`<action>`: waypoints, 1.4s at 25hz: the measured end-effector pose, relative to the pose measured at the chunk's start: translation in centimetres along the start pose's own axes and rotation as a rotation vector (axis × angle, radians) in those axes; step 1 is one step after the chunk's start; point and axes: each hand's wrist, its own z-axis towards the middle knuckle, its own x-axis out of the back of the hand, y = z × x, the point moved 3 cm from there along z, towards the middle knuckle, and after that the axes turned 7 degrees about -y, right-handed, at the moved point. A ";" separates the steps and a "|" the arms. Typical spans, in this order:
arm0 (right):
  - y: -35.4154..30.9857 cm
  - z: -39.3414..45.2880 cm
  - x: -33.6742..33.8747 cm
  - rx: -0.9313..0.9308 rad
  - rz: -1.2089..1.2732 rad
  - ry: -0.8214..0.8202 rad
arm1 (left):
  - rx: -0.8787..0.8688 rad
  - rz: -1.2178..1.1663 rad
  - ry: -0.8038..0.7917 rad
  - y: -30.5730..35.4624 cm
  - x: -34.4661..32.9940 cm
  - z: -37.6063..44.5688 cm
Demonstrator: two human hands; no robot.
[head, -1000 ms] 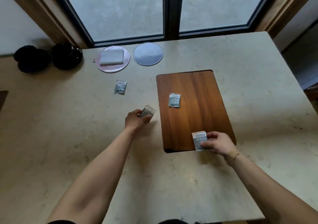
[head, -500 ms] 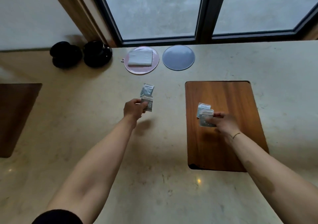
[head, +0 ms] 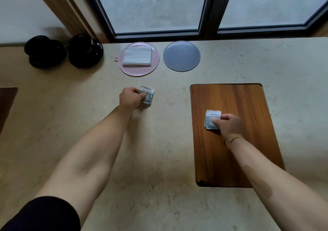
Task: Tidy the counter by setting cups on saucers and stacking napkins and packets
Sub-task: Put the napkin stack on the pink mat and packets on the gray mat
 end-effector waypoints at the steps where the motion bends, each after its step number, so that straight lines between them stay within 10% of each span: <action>1: 0.1 0.0 -0.2 0.016 -0.052 0.010 | 0.002 -0.004 -0.004 0.1 -0.2 0.2; 11: -0.5 0.4 -1.2 -0.046 -0.173 0.067 | -0.041 0.174 0.051 0.5 -1.3 0.2; 35: -5.7 0.9 -1.0 0.147 -0.033 -0.075 | -0.042 -0.284 -0.134 1.8 -0.6 0.0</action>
